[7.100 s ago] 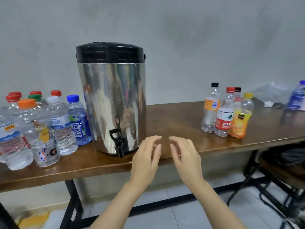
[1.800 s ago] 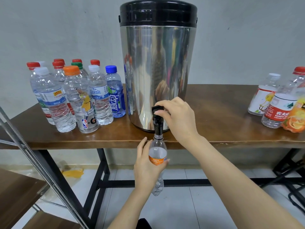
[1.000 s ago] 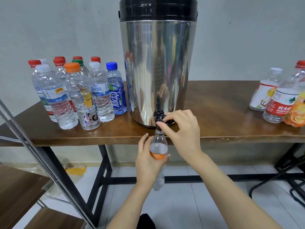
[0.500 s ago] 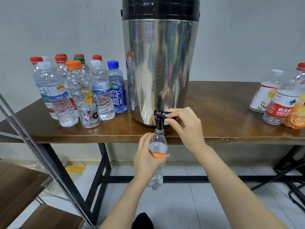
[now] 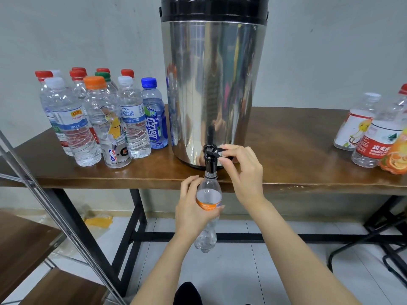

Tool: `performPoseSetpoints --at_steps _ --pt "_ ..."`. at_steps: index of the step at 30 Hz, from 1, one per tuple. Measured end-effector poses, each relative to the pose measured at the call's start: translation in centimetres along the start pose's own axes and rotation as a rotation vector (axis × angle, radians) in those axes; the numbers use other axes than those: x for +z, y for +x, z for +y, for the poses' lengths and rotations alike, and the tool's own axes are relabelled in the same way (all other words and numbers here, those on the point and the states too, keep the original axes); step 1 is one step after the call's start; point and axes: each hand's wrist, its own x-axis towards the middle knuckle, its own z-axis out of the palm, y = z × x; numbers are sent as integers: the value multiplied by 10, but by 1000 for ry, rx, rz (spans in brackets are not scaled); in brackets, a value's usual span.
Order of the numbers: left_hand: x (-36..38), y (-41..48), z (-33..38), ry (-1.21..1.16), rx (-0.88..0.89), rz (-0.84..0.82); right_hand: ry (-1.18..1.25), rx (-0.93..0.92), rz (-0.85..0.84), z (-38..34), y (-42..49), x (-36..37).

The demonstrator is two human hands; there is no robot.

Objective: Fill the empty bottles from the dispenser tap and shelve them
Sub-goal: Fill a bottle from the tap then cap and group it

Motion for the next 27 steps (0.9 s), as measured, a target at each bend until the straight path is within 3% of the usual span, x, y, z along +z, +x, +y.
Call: performPoseSetpoints --at_steps 27 --pt "0 0 3 -50 -2 1 8 34 19 -2 -1 3"
